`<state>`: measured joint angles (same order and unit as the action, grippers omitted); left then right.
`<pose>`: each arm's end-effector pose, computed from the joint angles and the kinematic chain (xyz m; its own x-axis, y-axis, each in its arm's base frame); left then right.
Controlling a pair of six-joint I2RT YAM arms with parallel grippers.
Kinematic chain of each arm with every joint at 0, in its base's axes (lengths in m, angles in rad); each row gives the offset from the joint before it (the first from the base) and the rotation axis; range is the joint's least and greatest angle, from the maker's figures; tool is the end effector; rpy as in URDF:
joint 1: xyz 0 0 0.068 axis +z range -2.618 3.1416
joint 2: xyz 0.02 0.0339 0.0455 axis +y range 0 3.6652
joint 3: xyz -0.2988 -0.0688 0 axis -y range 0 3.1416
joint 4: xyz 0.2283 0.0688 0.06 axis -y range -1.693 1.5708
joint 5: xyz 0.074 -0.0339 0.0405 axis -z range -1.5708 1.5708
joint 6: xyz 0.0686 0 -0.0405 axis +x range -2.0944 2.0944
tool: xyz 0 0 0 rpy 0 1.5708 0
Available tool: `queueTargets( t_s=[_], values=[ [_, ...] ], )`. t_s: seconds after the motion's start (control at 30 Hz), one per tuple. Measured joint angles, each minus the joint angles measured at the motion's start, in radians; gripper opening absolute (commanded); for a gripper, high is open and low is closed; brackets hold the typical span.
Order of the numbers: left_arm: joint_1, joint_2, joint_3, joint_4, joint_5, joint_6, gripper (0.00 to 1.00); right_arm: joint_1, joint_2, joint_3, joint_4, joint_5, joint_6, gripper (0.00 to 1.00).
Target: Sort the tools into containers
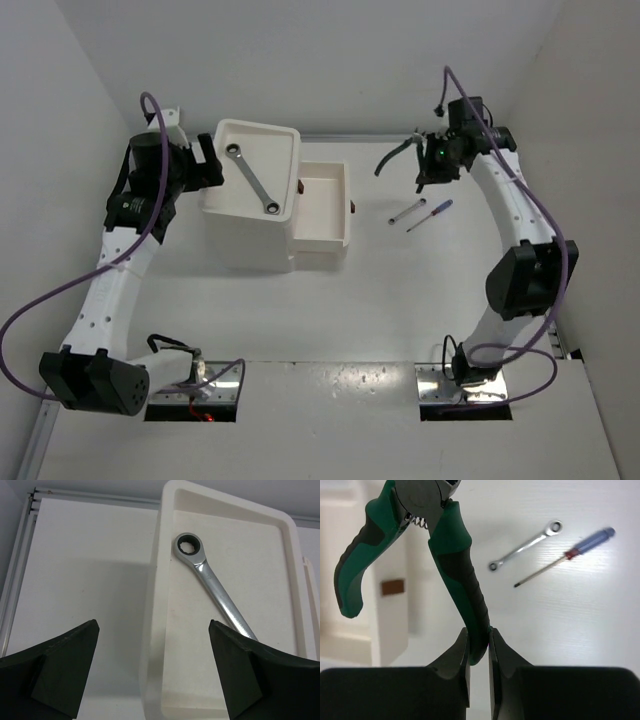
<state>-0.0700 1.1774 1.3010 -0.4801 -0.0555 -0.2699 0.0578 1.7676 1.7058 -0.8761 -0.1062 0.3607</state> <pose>0.2578 -0.0143 0.4274 -0.3403 -0.2430 -0.9084 -0.0755 0.9700 -0.2312 0.3930 0.0300 0.3376 -0.7955 0.3055 -0.5233 0.1718 0.9419 0.2887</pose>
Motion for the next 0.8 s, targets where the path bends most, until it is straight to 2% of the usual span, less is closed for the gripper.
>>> queueTargets(
  t_s=[0.07, 0.1, 0.2, 0.23, 0.43, 0.53, 0.57, 0.67, 0.7, 0.8],
  values=[
    [0.000, -0.003, -0.010, -0.006, 0.003, 0.012, 0.94, 0.064, -0.022, 0.043, -0.050, 0.012, -0.063, 0.00],
    [0.000, 0.000, -0.011, -0.011, 0.006, 0.022, 0.87, 0.100, -0.022, 0.073, -0.076, 0.015, -0.093, 0.00],
    [0.000, 0.021, -0.006, -0.021, 0.015, 0.050, 0.77, 0.190, 0.005, 0.155, -0.142, 0.034, -0.159, 0.00],
    [0.000, 0.034, -0.002, -0.029, 0.018, 0.058, 0.68, 0.215, 0.018, 0.174, -0.151, 0.049, -0.177, 0.00],
    [-0.028, 0.087, 0.004, -0.084, -0.003, 0.112, 0.46, 0.342, 0.114, 0.261, -0.183, 0.193, -0.242, 0.00],
    [-0.041, 0.091, 0.005, -0.098, -0.023, 0.126, 0.31, 0.391, 0.146, 0.295, -0.191, 0.232, -0.249, 0.00],
    [-0.042, 0.092, 0.005, -0.101, -0.031, 0.130, 0.21, 0.404, 0.156, 0.313, -0.196, 0.239, -0.247, 0.00],
    [-0.047, 0.095, 0.011, -0.106, -0.037, 0.136, 0.05, 0.445, 0.167, 0.358, -0.196, 0.269, -0.228, 0.00],
    [-0.047, 0.095, 0.011, -0.108, -0.034, 0.136, 0.01, 0.456, 0.167, 0.369, -0.196, 0.281, -0.215, 0.00],
    [-0.047, 0.096, 0.013, -0.110, -0.038, 0.134, 0.00, 0.476, 0.167, 0.386, -0.195, 0.300, -0.155, 0.00]
  ],
)
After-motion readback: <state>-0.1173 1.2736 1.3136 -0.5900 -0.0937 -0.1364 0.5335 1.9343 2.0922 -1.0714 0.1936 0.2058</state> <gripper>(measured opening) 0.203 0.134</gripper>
